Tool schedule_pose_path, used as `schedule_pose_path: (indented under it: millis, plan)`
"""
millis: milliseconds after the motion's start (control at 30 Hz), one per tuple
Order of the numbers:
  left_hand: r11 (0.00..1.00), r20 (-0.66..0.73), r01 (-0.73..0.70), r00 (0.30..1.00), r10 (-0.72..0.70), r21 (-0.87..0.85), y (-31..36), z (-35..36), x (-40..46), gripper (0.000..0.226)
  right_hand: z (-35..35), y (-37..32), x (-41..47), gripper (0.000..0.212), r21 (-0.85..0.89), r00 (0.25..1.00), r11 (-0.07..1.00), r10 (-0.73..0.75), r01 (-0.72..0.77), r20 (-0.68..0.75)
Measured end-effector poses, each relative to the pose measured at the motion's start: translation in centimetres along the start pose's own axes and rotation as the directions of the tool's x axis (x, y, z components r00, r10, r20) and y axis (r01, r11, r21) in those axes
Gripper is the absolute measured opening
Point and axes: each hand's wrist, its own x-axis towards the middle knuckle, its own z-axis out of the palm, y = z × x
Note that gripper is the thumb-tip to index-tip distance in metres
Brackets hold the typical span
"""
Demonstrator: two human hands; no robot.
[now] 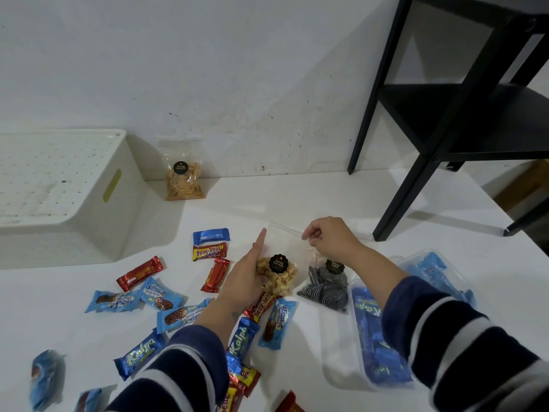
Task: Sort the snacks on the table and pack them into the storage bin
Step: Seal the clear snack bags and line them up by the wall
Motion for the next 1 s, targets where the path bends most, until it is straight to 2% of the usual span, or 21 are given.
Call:
schedule_pose_path:
  millis: [167,333,500,633,733,867,933,1000]
  plan:
    - [1.0,-0.006,-0.023,1.0,0.023,0.001,0.1,0.0,-0.2,0.096,-0.1,-0.5,0.2,0.021,-0.029,0.998,0.999,-0.029,0.031,0.062]
    - [0.998,-0.021,-0.06,0.998,0.061,0.032,0.2,-0.1,-0.3,0.101,0.3,-1.5,0.7,0.01,-0.052,1.0,0.999,-0.012,0.013,0.012]
    - [0.997,-0.02,-0.064,0.998,0.065,0.051,0.2,0.0,-0.2,0.101,0.3,-1.7,0.7,0.016,-0.066,1.0,0.998,0.015,-0.015,0.005]
    - [0.997,-0.023,-0.065,0.998,0.066,0.051,0.0,-0.1,-0.3,0.102,0.7,-2.4,0.8,0.012,-0.027,1.0,1.0,0.012,-0.012,0.023]
    - [0.995,-0.022,-0.075,0.997,0.076,0.059,0.1,0.0,-0.2,0.104,1.0,-2.7,1.1,0.025,-0.039,1.0,0.999,0.0,-0.001,-0.031]
    - [0.995,-0.01,-0.078,0.997,0.079,0.059,-0.3,0.1,0.0,0.102,1.1,-2.8,1.2,0.021,-0.038,0.999,0.999,0.01,-0.011,-0.04]
    - [0.999,-0.05,-0.049,0.998,0.048,-0.016,-0.3,0.3,0.1,0.093,1.3,-2.7,1.2,0.021,-0.02,0.996,0.999,0.035,-0.037,-0.082]
    - [0.975,-0.197,-0.019,0.98,-0.026,-0.222,0.3,0.5,0.3,0.061,1.7,-2.6,1.1,0.019,0.016,0.993,0.999,0.043,-0.042,-0.109]
